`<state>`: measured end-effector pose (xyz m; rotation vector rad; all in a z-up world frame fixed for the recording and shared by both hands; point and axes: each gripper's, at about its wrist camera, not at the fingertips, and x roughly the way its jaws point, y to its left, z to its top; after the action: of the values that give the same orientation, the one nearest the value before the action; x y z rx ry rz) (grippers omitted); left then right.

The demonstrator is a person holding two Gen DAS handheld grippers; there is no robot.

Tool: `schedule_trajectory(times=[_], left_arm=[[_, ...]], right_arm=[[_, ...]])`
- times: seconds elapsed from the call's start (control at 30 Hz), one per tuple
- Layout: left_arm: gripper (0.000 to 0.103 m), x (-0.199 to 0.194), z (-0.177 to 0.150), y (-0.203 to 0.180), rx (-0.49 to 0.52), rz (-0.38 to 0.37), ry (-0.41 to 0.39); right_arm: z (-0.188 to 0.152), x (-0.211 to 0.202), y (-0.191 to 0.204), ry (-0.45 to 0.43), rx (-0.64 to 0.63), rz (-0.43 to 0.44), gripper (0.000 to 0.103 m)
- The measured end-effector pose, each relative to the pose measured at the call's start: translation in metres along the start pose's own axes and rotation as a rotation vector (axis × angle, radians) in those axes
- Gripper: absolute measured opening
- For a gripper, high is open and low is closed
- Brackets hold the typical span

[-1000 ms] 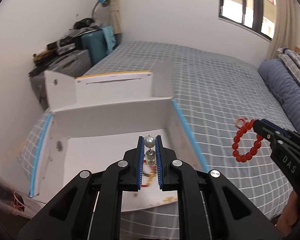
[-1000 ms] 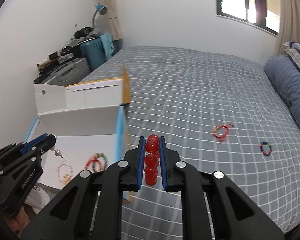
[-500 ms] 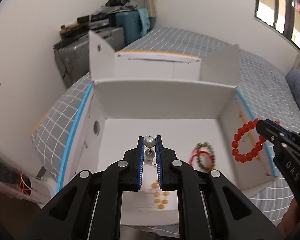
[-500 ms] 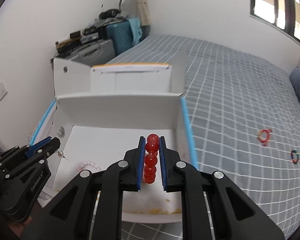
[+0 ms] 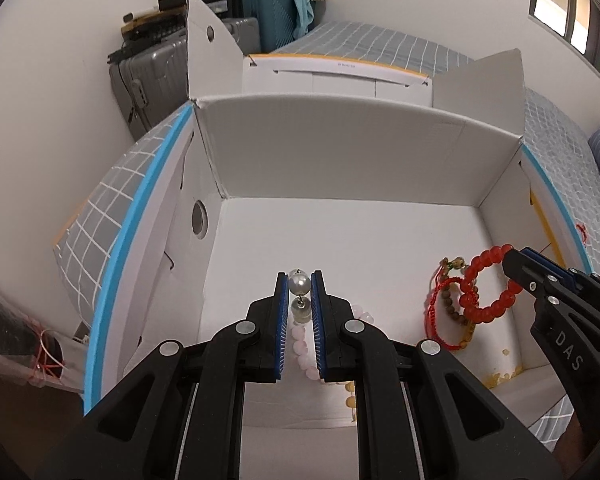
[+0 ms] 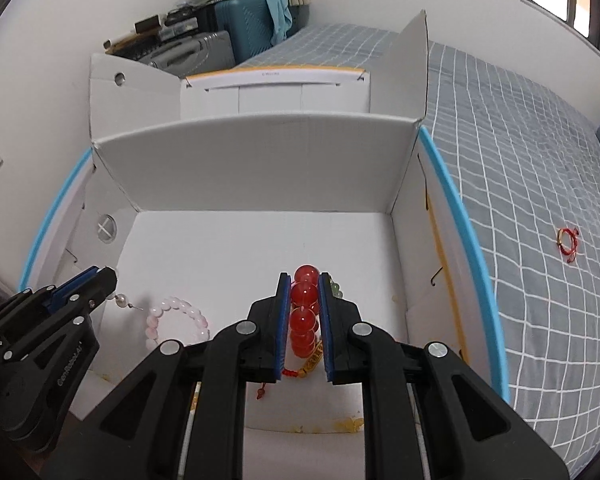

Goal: Organize jewelry
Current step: 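Carry the earrings and red bead bracelet into the white box and open both tools, then move both tools back over the red cord and multicolour bead bracelets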

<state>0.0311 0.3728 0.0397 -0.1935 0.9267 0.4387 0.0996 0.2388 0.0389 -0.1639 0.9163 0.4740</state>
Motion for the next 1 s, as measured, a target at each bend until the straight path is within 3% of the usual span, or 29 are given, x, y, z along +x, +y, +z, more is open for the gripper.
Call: schedule_trajectory(times=[0.37,0.43,0.47,0.5,0.57,1.0], left_arm=[[0.015,0.002,-0.002,0.000,0.007,-0.003,0.008],[0.038,-0.002,-0.002,-0.001,0.005,-0.005,0.000],[0.044,-0.006,-0.003,-0.002,0.008,-0.005,-0.018],[0.051,-0.009,-0.002,-0.003,0.014,0.000,-0.030],[0.051,-0.014,-0.002,-0.007,0.026,0.011,-0.046],[0.082,-0.047,0.007,-0.042,0.037,-0.037,-0.118]], right_arm=[[-0.002,0.002,-0.001,0.006,0.002,-0.009,0.014],[-0.001,0.000,0.000,0.002,0.001,-0.005,0.014],[-0.001,-0.002,-0.001,-0.003,-0.001,-0.003,0.018],[-0.002,-0.005,-0.001,-0.010,-0.002,-0.006,0.030],[-0.003,-0.011,-0.004,-0.034,-0.002,-0.018,0.041],[0.002,-0.054,-0.056,-0.122,0.046,-0.059,0.074]])
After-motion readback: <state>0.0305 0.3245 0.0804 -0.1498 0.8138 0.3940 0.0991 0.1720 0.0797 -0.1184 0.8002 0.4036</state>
